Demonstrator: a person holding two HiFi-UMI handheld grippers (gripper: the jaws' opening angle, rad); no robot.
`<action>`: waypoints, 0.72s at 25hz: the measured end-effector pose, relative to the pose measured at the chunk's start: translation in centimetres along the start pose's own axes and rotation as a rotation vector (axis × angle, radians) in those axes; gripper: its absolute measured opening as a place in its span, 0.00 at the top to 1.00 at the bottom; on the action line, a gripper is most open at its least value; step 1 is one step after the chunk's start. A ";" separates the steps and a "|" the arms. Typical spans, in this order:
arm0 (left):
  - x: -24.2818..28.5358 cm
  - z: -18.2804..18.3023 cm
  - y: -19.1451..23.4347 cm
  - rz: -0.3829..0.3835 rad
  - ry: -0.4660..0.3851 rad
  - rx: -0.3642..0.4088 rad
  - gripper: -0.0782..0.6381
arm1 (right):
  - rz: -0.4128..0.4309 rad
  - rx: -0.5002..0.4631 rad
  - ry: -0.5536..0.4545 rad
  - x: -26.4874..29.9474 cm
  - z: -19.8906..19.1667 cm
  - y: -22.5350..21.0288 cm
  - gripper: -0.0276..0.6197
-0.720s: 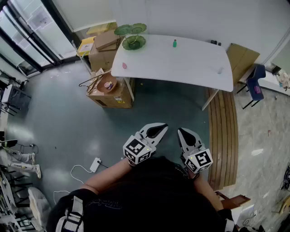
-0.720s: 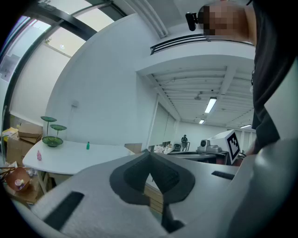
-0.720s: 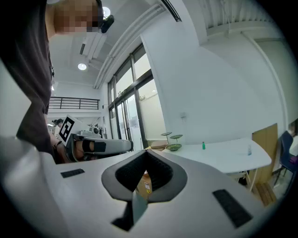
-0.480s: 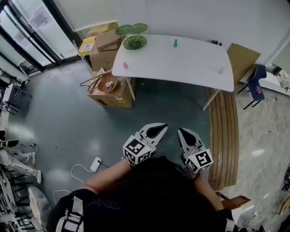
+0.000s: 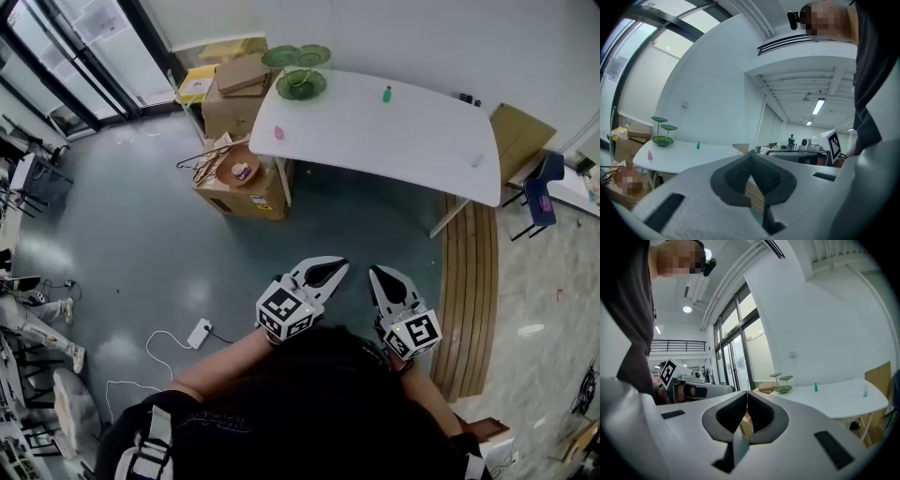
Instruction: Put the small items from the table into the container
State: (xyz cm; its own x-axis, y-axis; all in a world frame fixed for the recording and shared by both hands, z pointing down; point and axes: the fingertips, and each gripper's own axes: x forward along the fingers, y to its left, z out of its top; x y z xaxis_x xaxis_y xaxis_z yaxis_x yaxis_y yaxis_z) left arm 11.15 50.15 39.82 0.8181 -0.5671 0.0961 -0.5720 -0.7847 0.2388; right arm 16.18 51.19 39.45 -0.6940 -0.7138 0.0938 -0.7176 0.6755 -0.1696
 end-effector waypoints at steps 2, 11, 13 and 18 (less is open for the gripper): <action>-0.7 0.5 2.1 0.013 -0.008 -0.007 0.88 | 0.015 -0.003 0.012 2.1 0.1 0.4 0.93; -3.1 4.5 13.6 -0.007 -0.029 0.001 0.89 | -0.001 -0.020 0.016 14.3 2.0 1.2 0.93; -4.1 5.8 16.5 -0.005 -0.035 0.007 0.88 | 0.002 -0.031 0.005 17.5 2.9 1.8 0.93; -7.3 7.1 22.9 0.008 -0.030 0.016 0.89 | 0.029 -0.034 -0.002 24.9 3.8 3.7 0.93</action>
State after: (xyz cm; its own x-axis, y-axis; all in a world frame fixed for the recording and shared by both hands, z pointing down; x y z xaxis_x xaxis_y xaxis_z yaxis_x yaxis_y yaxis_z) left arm -8.37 34.56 37.73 0.8111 -0.5808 0.0688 -0.5800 -0.7837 0.2224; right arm -3.57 35.19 37.46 -0.7142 -0.6944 0.0877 -0.6990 0.7015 -0.1389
